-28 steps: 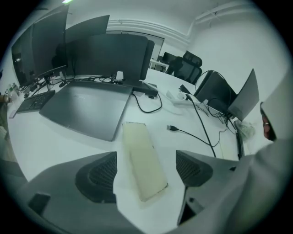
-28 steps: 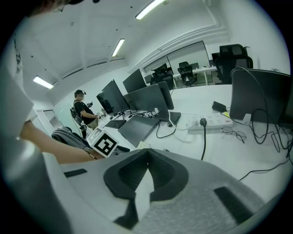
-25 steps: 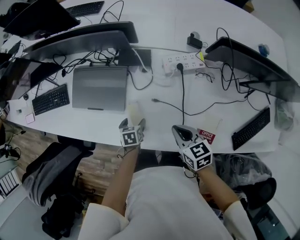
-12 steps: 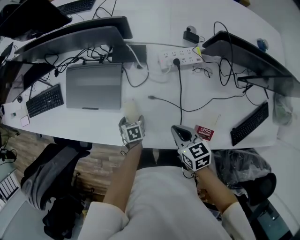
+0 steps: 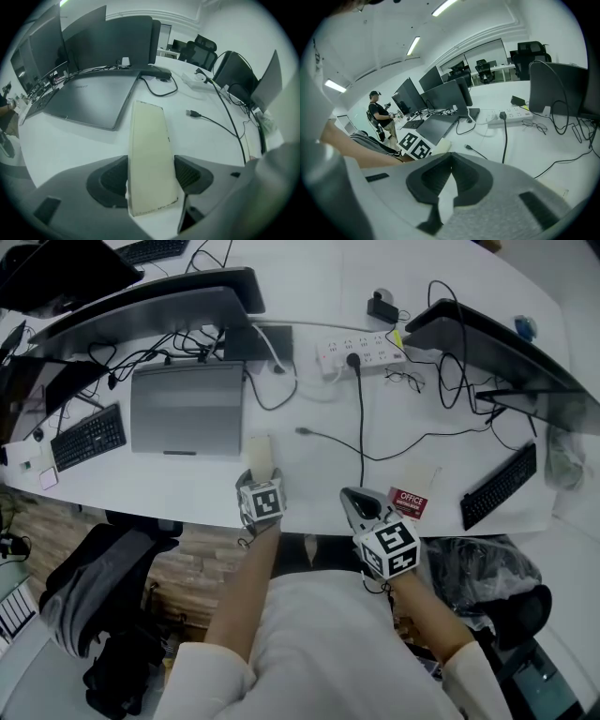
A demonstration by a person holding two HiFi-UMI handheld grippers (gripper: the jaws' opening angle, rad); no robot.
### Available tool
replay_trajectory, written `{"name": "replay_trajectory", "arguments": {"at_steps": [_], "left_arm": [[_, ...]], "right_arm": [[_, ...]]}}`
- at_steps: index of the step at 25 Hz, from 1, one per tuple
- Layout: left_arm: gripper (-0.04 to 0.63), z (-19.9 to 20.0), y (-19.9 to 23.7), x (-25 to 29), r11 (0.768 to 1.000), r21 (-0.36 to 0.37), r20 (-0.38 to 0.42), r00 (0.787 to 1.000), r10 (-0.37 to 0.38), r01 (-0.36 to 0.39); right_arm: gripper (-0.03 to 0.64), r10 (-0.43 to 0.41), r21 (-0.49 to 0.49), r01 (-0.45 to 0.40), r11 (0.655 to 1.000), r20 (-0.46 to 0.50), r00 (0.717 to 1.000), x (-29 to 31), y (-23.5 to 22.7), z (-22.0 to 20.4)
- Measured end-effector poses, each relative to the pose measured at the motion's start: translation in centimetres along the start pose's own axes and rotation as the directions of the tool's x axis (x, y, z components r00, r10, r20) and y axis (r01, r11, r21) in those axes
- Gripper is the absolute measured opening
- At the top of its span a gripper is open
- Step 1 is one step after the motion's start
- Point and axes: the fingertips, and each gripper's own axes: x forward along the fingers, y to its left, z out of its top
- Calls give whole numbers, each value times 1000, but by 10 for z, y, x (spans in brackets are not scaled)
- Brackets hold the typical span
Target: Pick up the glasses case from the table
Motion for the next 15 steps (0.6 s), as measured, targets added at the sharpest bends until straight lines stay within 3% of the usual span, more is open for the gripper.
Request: {"name": "replay_trajectory", "arguments": {"at_steps": [6, 15], "left_arm": [[298, 0, -2, -8, 997, 26, 24, 997, -77, 77], [298, 4, 4, -27, 990, 80, 62, 991, -122, 117]], "right_arm": [[-2, -2, -14, 2, 1000, 3, 1000, -1, 5, 4], [-2, -6, -54, 6, 999, 13, 1000, -1, 21, 14]]}}
